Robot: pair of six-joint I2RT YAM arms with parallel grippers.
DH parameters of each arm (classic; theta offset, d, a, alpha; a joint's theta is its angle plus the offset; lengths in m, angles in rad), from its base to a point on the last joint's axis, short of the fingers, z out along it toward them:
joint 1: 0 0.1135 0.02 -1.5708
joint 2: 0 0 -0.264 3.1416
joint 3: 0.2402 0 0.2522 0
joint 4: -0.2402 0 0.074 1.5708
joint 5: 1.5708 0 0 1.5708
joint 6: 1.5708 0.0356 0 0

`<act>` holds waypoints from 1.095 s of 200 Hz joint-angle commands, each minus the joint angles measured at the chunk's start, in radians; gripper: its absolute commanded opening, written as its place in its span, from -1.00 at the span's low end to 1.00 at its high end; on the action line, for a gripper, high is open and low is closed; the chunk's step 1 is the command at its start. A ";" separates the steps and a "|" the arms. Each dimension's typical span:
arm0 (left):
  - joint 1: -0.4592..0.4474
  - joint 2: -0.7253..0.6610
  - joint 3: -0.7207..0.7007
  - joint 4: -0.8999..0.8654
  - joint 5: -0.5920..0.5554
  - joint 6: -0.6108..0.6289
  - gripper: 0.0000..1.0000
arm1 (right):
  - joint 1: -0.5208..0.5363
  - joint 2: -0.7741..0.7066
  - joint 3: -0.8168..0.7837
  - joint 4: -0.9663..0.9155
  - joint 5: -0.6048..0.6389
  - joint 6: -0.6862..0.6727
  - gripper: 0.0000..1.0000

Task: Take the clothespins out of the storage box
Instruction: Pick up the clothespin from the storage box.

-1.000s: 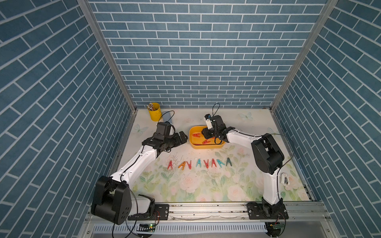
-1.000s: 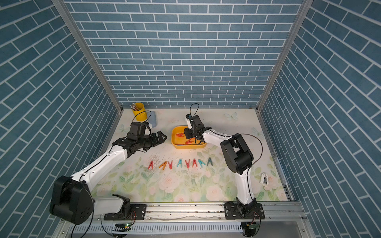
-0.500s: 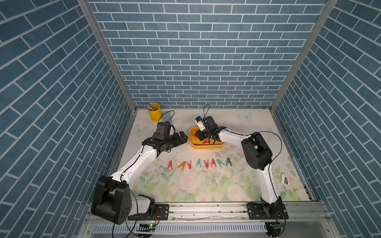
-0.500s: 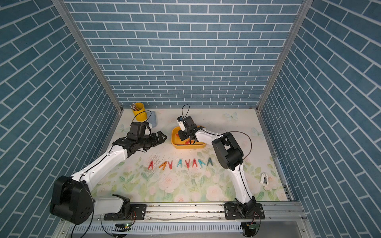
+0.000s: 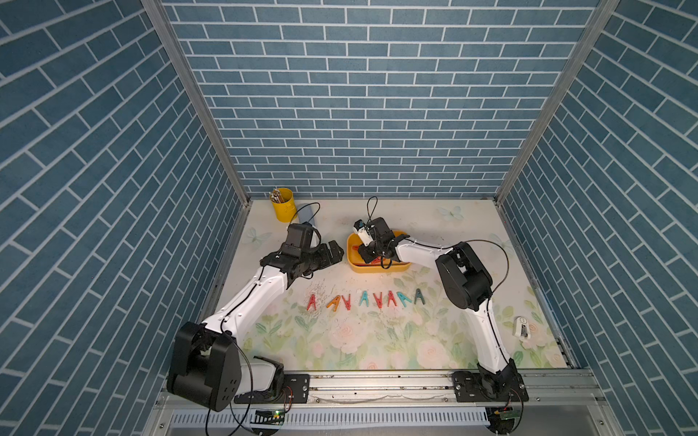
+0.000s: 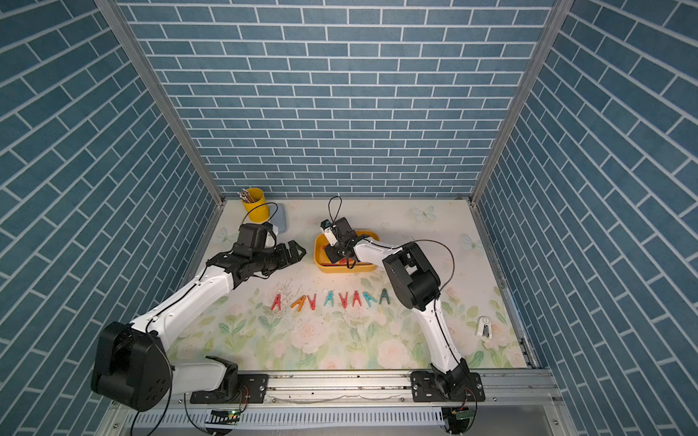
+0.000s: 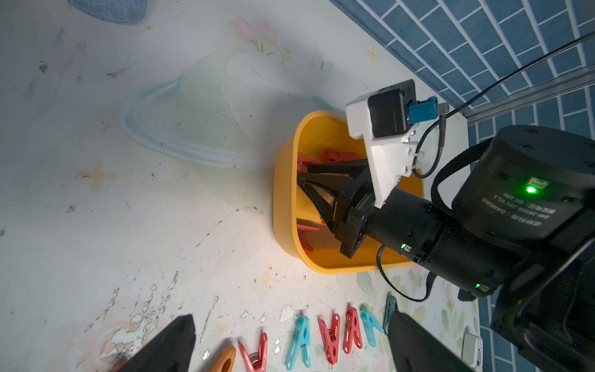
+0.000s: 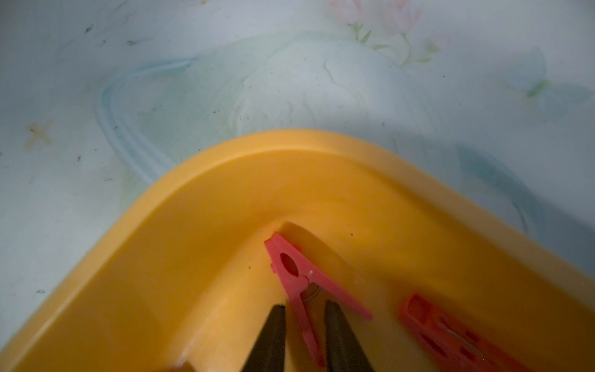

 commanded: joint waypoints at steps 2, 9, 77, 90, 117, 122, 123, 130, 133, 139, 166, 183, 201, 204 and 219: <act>-0.005 -0.004 0.024 -0.012 -0.009 0.014 0.99 | 0.008 0.021 0.016 -0.025 0.017 -0.024 -0.68; -0.005 -0.003 0.024 -0.011 -0.008 0.014 0.99 | 0.009 0.018 0.013 -0.025 0.020 -0.024 -0.72; -0.005 -0.010 0.014 0.009 0.012 0.010 0.99 | 0.016 -0.099 -0.073 0.015 0.030 -0.012 -1.00; -0.008 -0.013 0.014 0.011 0.008 0.008 0.99 | 0.017 -0.137 -0.102 0.028 0.030 -0.003 -1.00; -0.017 -0.020 0.013 0.024 0.006 0.005 0.99 | 0.020 -0.219 -0.164 0.048 0.058 0.027 -1.00; -0.021 -0.020 0.013 0.026 0.007 0.006 0.99 | 0.020 -0.236 -0.177 0.052 0.060 0.034 -1.00; -0.021 -0.018 0.013 0.026 0.008 0.006 0.99 | 0.020 -0.239 -0.180 0.053 0.061 0.035 -1.00; -0.026 -0.019 0.014 0.028 0.008 0.005 0.99 | 0.019 -0.264 -0.202 0.060 0.062 0.045 -1.00; -0.029 -0.017 0.016 0.029 0.008 0.005 0.99 | 0.020 -0.275 -0.211 0.063 0.062 0.050 -1.00; -0.036 -0.013 0.017 0.031 0.009 0.005 0.99 | 0.020 -0.296 -0.231 0.068 0.064 0.060 -1.00; -0.070 -0.003 0.032 0.040 0.011 0.006 0.99 | 0.020 -0.396 -0.323 0.082 0.078 0.106 -1.00; -0.098 0.008 0.046 0.044 0.010 0.010 0.99 | 0.021 -0.470 -0.393 0.093 0.098 0.136 -1.00; -0.127 0.021 0.062 0.046 0.007 0.014 0.99 | 0.021 -0.550 -0.473 0.096 0.124 0.172 -1.00; -0.130 0.022 0.065 0.047 0.007 0.015 0.99 | 0.020 -0.563 -0.487 0.097 0.129 0.179 -1.00; -0.152 0.036 0.078 0.051 0.008 0.017 0.99 | 0.020 -0.628 -0.558 0.095 0.153 0.212 -1.00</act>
